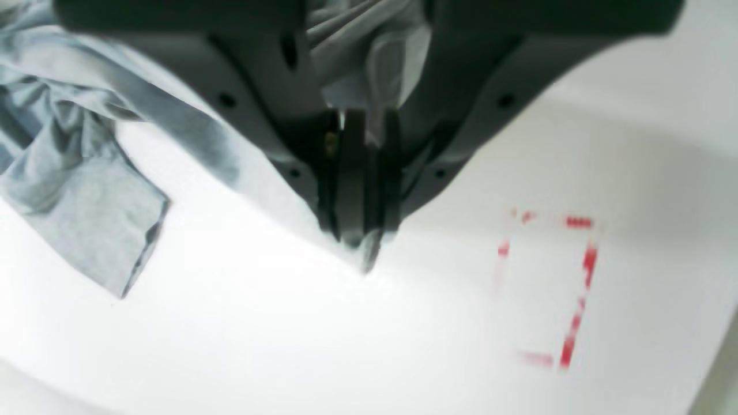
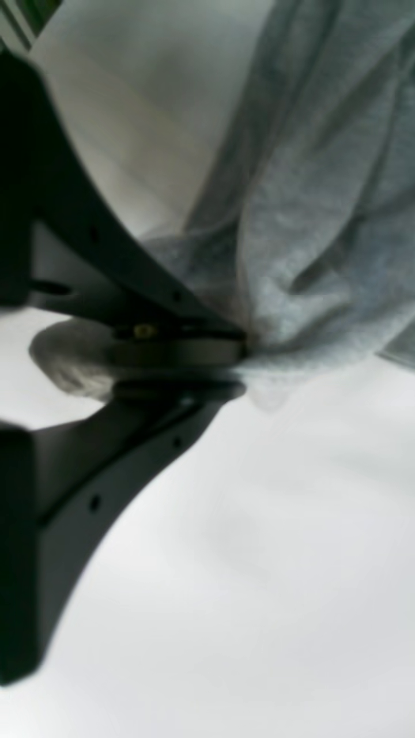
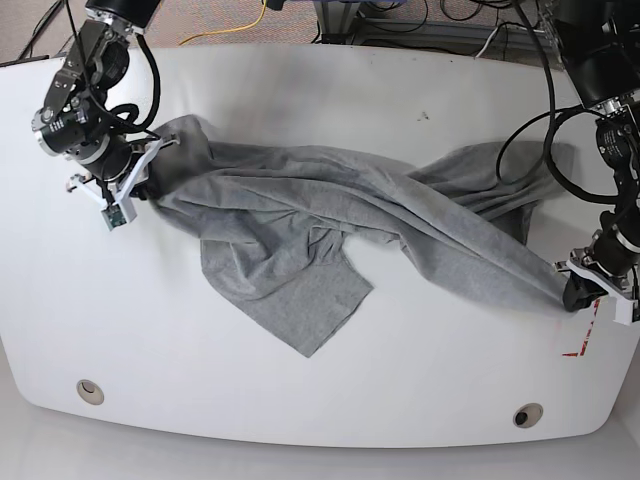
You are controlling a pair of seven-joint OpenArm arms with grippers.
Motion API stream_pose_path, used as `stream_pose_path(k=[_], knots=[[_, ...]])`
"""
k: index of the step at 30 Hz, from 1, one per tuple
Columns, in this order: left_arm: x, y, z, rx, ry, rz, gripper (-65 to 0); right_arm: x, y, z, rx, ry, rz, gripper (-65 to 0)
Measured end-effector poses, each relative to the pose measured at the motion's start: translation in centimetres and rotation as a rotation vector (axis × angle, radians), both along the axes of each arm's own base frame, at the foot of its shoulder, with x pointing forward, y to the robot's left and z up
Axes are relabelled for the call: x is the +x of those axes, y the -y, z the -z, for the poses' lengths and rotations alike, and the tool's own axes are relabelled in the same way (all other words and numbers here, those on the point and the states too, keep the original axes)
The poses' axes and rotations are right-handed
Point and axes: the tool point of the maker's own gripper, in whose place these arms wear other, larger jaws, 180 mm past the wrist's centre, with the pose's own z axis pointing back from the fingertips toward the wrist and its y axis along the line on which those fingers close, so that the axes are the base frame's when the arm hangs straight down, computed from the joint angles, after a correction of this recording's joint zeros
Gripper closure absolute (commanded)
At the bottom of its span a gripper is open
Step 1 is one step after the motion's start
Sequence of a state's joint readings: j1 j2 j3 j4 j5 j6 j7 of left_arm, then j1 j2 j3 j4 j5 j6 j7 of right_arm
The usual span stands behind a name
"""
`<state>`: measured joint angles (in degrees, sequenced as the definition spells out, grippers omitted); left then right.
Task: Layout the t-shirt on the table in an organized manner, then fold the t-shirt properly
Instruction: 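Lift the t-shirt high with both grippers, stretching it between them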
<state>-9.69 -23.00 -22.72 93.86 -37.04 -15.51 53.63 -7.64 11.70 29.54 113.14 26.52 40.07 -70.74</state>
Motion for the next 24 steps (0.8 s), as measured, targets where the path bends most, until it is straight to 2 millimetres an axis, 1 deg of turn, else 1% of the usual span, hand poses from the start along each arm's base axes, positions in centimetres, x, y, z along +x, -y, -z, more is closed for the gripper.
stream_pose_path(k=[4,7,9,11,13,15,16,19,21,24], knots=[[-0.1,0.9,-1.8,0.03,0.04,0.026,0.0,-0.2,-0.3,0.2,0.011,-0.004,0.001,-0.8],[-0.1,1.2,-2.5,0.044,0.045,0.036,0.0,-0.2,-0.4,0.3,0.014,-0.005,0.002,-0.8],[0.2,1.4,-3.0,0.042,0.054,0.04,0.0,-0.1,-0.4,0.2,0.014,-0.001,0.002,-0.8],[0.6,1.5,-3.5,0.038,0.066,0.04,0.0,0.5,-0.2,-0.2,0.003,0.011,0.006,-1.1],[1.1,1.5,-4.1,0.034,0.079,0.04,0.0,1.7,-0.1,-0.9,0.005,0.037,0.009,-1.1],[1.6,1.7,-4.9,0.024,0.102,0.036,0.0,3.3,0.0,-1.9,0.011,0.077,0.012,-1.3],[1.9,1.8,-5.2,0.017,0.111,0.033,0.0,4.2,0.5,-2.4,-0.001,0.093,0.019,-1.3],[3.0,2.8,-6.9,-0.009,0.154,0.041,0.0,6.6,1.9,-3.6,-0.037,0.117,0.027,-1.3],[3.6,3.4,-8.7,-0.012,0.184,0.053,0.0,8.4,3.2,-4.8,-0.051,0.14,0.048,-1.3],[4.6,3.6,-12.9,-0.016,0.261,0.048,0.0,11.0,4.8,-7.2,-0.062,0.185,0.076,-1.3]])
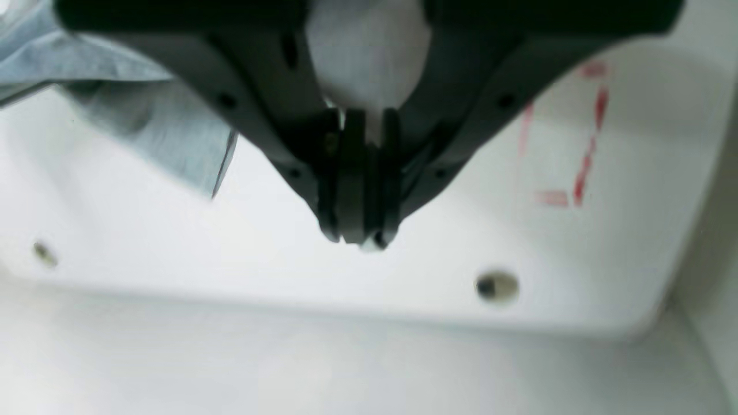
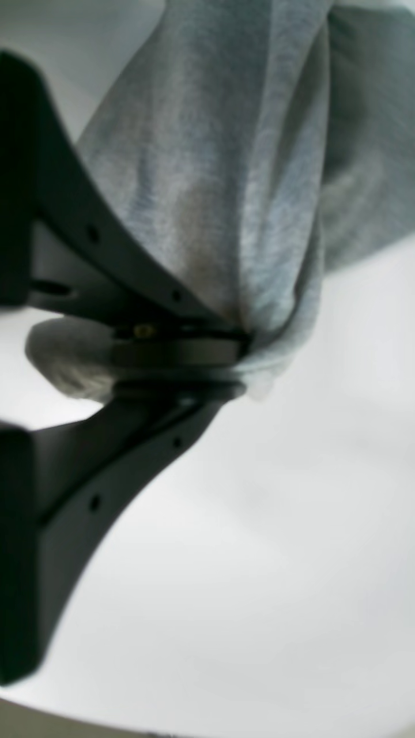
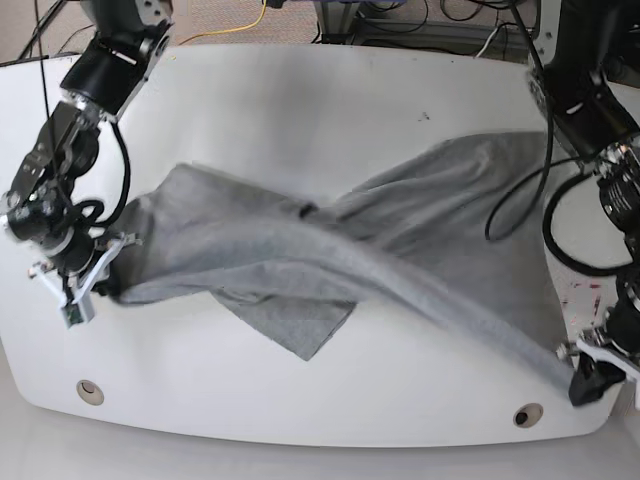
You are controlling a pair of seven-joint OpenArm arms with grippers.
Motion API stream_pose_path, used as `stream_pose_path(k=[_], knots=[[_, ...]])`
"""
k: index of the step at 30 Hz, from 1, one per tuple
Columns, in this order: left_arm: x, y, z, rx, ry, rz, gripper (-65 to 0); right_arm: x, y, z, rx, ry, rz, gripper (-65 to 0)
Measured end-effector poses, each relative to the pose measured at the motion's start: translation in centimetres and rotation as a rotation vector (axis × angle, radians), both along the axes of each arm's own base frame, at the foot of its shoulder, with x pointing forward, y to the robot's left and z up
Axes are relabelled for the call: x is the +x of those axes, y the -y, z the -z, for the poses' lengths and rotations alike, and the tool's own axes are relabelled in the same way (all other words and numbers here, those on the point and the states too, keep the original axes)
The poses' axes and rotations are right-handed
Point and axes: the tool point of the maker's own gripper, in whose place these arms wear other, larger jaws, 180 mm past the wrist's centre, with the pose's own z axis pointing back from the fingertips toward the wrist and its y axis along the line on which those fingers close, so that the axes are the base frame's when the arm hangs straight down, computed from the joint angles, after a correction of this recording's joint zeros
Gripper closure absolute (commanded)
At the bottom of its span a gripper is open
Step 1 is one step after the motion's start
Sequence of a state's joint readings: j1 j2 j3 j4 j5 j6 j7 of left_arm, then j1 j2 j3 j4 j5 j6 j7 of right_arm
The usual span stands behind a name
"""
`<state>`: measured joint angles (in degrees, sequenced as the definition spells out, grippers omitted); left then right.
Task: Layout the t-shirt on the table in an organized manner, then fold the t-shirt properly
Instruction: 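Lift the t-shirt high with both grippers, stretching it between them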
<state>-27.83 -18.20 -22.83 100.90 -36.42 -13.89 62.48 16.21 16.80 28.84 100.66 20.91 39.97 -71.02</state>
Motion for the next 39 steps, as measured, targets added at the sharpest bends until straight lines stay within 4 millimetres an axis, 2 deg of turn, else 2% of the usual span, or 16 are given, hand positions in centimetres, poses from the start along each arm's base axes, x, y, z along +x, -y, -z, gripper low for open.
stream_pose_path(k=[3,4,5,7,13,17,20,23,26,28,32,39], knots=[[0.8,0.2,-5.5,-0.021,0.125,0.002,0.0,2.4,1.3,-2.7,-0.037,0.02,-0.004,-1.3],[1.0,0.0,-7.9,-0.027,0.179,-0.001,0.0,3.4,1.8,-4.2,-0.059,0.028,-0.005,-1.3],[1.1,-0.1,-9.1,-0.027,0.206,-0.004,0.0,4.4,2.0,-5.9,-0.07,0.063,-0.008,-1.3],[1.0,-0.6,-12.9,-0.026,0.28,-0.02,0.0,6.0,2.3,-9.0,-0.086,0.124,-0.02,-1.3],[1.1,-1.0,-23.0,-0.05,0.457,-0.002,0.0,9.5,4.0,-18.3,-0.152,0.252,-0.026,-1.3],[1.0,-1.4,-28.1,-0.082,0.535,0.021,0.0,10.6,4.7,-23.7,-0.195,0.322,-0.024,-1.3],[0.9,-1.8,-30.6,-0.119,0.57,0.036,0.0,11.0,4.9,-26.3,-0.202,0.353,-0.021,-1.3],[1.0,-2.4,-31.2,-0.131,0.572,0.022,0.0,11.1,4.7,-27.3,-0.204,0.371,-0.028,-1.3],[1.3,-2.3,-30.5,-0.131,0.555,0.023,0.0,11.1,4.4,-26.5,-0.204,0.353,-0.035,-1.3],[1.7,-2.2,-29.3,-0.129,0.518,0.027,0.0,10.7,4.8,-25.0,-0.218,0.301,-0.024,-1.3],[2.7,-1.7,-25.6,-0.118,0.418,0.036,0.0,9.6,5.1,-21.6,-0.225,0.258,-0.016,-1.3],[2.8,-1.5,-18.0,-0.086,0.287,0.022,0.0,5.7,6.1,-12.8,-0.225,0.112,0.011,-1.3]])
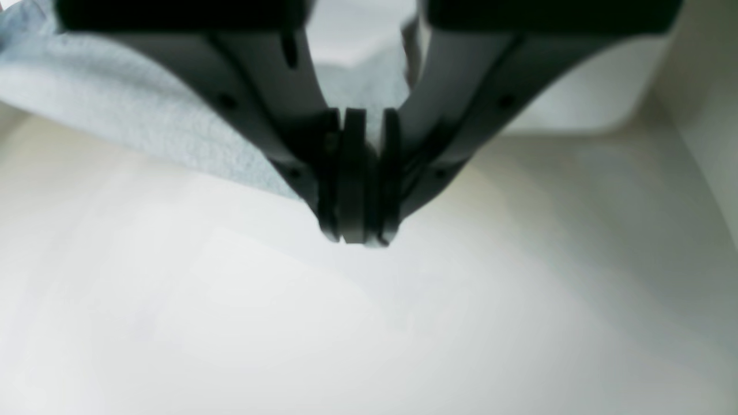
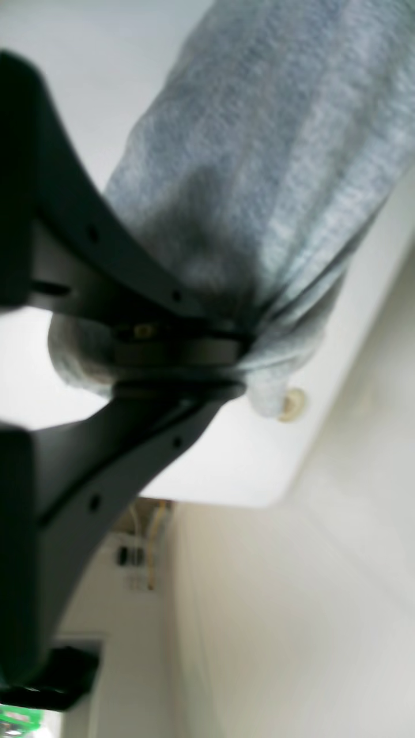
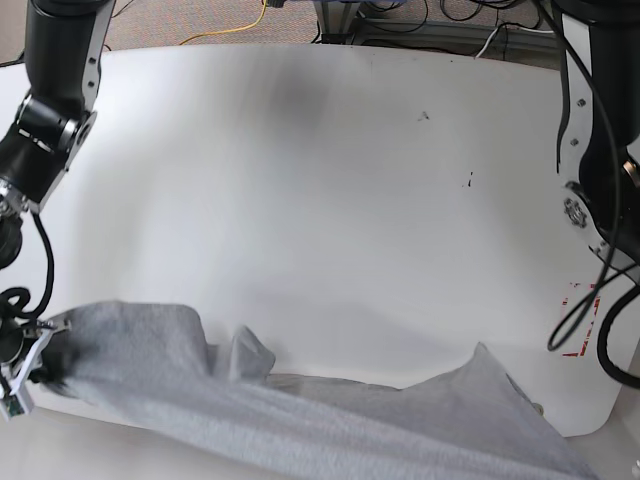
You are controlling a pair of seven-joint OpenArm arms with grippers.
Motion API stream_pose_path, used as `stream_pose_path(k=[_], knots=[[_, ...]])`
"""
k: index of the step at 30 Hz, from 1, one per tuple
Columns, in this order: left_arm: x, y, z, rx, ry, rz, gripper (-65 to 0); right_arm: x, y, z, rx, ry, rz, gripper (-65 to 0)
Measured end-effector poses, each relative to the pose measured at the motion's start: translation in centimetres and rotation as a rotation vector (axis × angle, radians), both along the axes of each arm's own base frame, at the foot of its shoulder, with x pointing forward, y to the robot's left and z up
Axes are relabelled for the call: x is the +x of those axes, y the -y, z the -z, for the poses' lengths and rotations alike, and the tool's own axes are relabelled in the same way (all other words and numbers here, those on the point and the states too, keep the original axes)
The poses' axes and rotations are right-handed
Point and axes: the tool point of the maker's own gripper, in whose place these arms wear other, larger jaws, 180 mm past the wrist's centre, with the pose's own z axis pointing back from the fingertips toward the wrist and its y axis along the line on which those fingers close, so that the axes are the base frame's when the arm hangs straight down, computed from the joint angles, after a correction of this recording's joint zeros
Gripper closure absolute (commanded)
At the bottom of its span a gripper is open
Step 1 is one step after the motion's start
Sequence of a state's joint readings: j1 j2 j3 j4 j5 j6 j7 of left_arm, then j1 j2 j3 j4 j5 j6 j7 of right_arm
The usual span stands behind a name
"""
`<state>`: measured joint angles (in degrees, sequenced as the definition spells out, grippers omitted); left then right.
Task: Layout the t-shirt on the table in an organized manner, then fold the t-shirt properly
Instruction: 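Lift the t-shirt high with both grippers, stretching it between them, then lower the t-shirt flat onto the table with both grippers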
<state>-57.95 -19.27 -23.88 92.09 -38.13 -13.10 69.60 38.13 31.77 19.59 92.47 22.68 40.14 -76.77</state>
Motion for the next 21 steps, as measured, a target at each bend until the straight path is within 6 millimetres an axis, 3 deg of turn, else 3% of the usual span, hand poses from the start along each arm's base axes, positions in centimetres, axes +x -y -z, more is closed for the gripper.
stream_pose_path(k=[7,13,21], knots=[[-1.4,-1.1,10.5,-0.04,-0.202,-0.007,0.0,-4.6,-1.8,8.9,0.035,-0.163,-0.004,-1.3],[-4.7,-1.8,19.1,-0.01,-0.382,-0.044,0.0,-9.2,-4.2,15.5,0.066,-0.327,-0.023,-1.3],[-10.6,-2.6,26.6,0.009,-0.552,-0.088,0.0,-13.6,-6.5,18.8,0.063,-0.423,-0.047,-1.3]])
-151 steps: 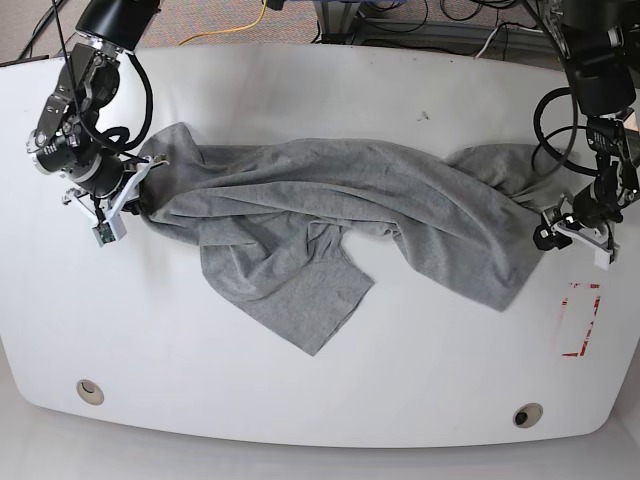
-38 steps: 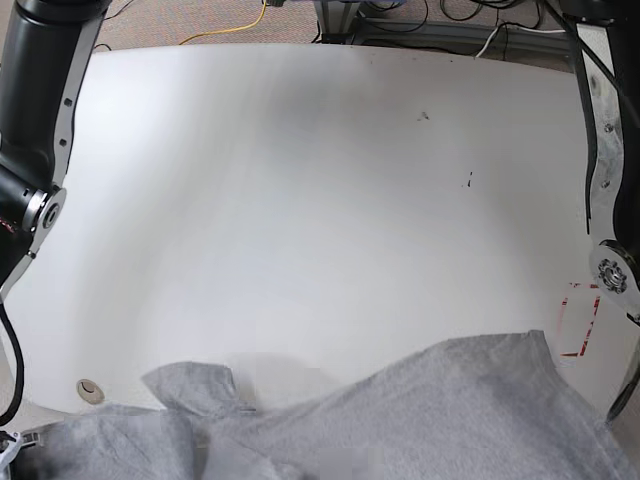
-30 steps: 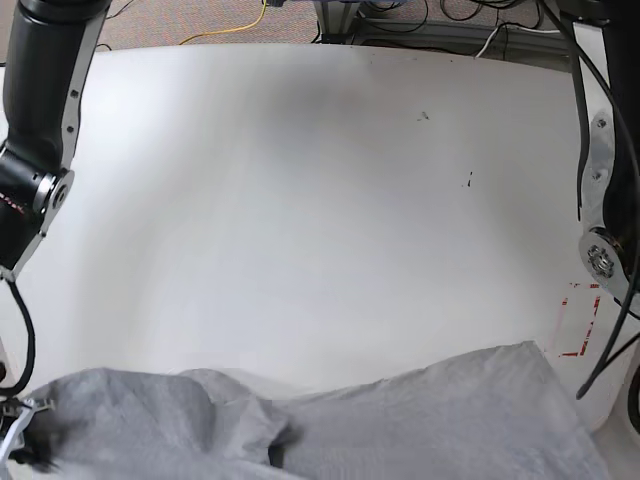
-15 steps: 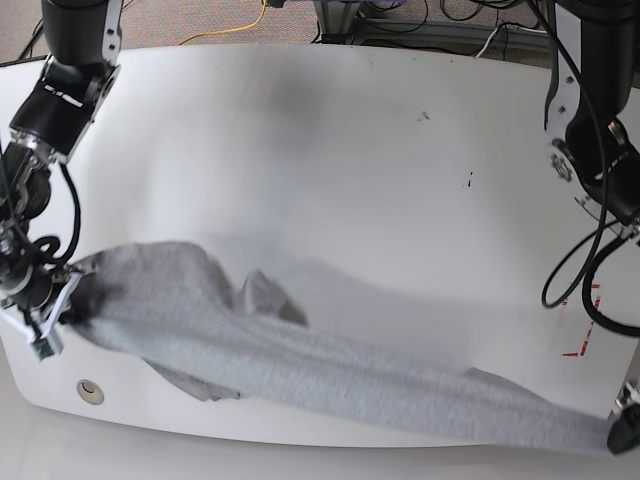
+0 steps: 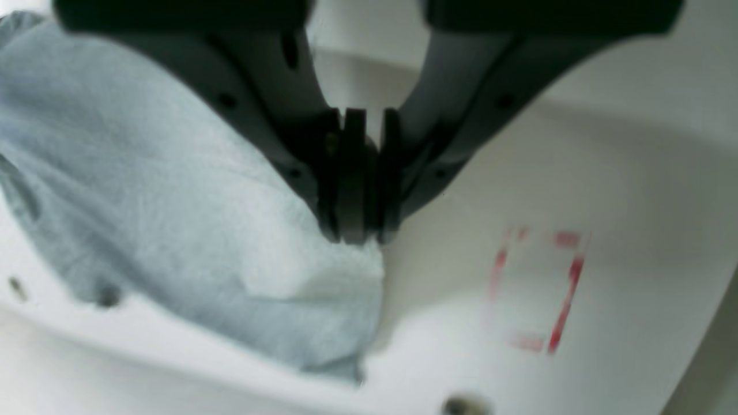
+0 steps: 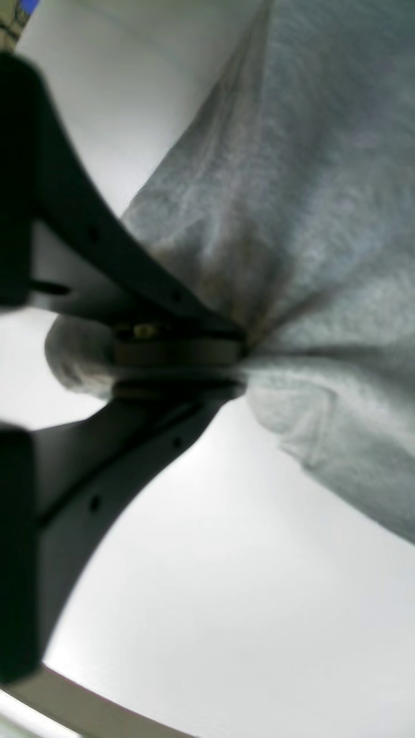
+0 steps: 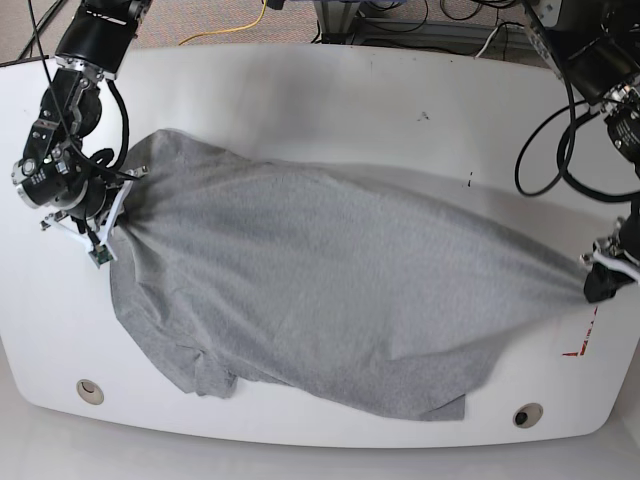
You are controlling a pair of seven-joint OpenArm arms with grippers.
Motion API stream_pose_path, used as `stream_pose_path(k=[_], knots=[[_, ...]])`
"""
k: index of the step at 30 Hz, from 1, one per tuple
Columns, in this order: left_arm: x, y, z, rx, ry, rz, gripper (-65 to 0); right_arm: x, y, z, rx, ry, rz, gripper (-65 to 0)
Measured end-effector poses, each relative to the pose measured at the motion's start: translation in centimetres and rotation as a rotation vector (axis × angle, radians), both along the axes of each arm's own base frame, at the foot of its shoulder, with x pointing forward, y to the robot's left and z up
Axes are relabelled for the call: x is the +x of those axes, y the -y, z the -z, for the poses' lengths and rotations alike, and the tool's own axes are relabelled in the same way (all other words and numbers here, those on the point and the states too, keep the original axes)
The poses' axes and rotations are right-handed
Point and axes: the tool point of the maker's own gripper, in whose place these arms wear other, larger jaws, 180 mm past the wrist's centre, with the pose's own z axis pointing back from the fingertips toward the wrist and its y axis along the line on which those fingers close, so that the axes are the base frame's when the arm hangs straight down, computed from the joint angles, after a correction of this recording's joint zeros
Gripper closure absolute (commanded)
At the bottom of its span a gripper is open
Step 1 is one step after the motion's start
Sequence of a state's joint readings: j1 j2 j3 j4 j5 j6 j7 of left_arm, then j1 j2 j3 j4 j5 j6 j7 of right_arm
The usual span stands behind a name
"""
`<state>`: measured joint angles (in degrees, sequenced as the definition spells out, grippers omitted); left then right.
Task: Layout the t-shirt on the table in an organized manner, then fold the t-shirt properly
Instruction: 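Lower the t-shirt flat onto the table with both grippers, then pull both grippers apart to stretch the t-shirt's shoulder line taut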
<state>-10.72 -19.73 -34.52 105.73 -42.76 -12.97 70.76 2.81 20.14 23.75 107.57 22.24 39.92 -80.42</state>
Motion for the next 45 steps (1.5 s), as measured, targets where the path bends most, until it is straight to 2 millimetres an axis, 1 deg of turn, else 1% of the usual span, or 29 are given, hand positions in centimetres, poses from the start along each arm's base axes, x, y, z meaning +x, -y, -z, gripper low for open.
stream_pose_path(k=[2,6,8,11,15,18,22,24,26,30,32,34,38,40,42,43,45], knots=[[-1.6,-0.5,1.7,-0.012,-0.042,-0.014,0.0,-0.9,-0.2,0.7,-0.004,-0.023,0.003,-1.3],[-4.2,-1.2,4.0,-0.046,-0.1,-0.028,0.0,-2.7,-1.2,2.2,0.018,-0.066,-0.011,-1.3],[-5.2,-1.6,4.8,-0.049,-0.128,-0.041,0.0,-3.4,-1.2,2.8,0.018,-0.094,-0.008,-1.3],[-5.7,-1.7,5.4,-0.048,-0.147,-0.042,0.0,-3.5,-0.8,3.1,0.009,-0.107,0.002,-1.3],[-5.5,-1.6,5.1,-0.045,-0.136,-0.037,0.0,-2.6,-0.6,3.5,0.035,-0.105,0.013,-1.3],[-5.2,-1.4,4.9,-0.049,-0.127,-0.032,0.0,-1.9,-0.5,4.3,0.073,-0.105,0.028,-1.3],[-3.7,-0.4,5.1,-0.062,-0.131,0.001,0.0,-1.5,-0.4,6.2,0.131,-0.145,0.055,-1.4],[-2.8,-0.2,5.3,-0.067,-0.13,0.008,0.0,-1.2,-0.4,6.9,0.157,-0.15,0.066,-1.4],[-2.4,-0.2,5.6,-0.068,-0.121,0.002,0.0,-0.7,-0.6,7.4,0.194,-0.137,0.073,-1.4],[-1.9,-0.9,7.3,-0.044,-0.144,-0.041,0.0,-0.4,-0.4,8.3,0.222,-0.147,0.092,-1.4],[-1.5,-0.3,8.7,-0.05,-0.171,-0.027,0.0,-0.4,-0.3,8.5,0.224,-0.154,0.098,-1.4],[-1.2,0.4,9.3,-0.065,-0.174,-0.005,0.0,0.0,-0.5,8.3,0.233,-0.141,0.094,-1.4],[-0.9,0.4,10.3,-0.083,-0.177,-0.018,0.0,0.1,-0.4,8.3,0.233,-0.137,0.096,-1.6],[-0.8,0.5,10.7,-0.078,-0.184,-0.013,0.0,-0.1,-0.3,8.4,0.232,-0.139,0.101,-3.6],[-0.8,0.6,11.0,-0.074,-0.197,-0.008,0.0,-0.1,-0.4,8.4,0.235,-0.139,0.101,-8.7],[-0.8,0.7,11.1,-0.075,-0.198,-0.007,0.0,-0.1,-0.5,8.5,0.239,-0.14,0.1,-15.2],[-0.8,0.8,11.0,-0.077,-0.192,-0.005,0.0,-0.1,-0.7,8.5,0.25,-0.137,0.098,-22.7]])
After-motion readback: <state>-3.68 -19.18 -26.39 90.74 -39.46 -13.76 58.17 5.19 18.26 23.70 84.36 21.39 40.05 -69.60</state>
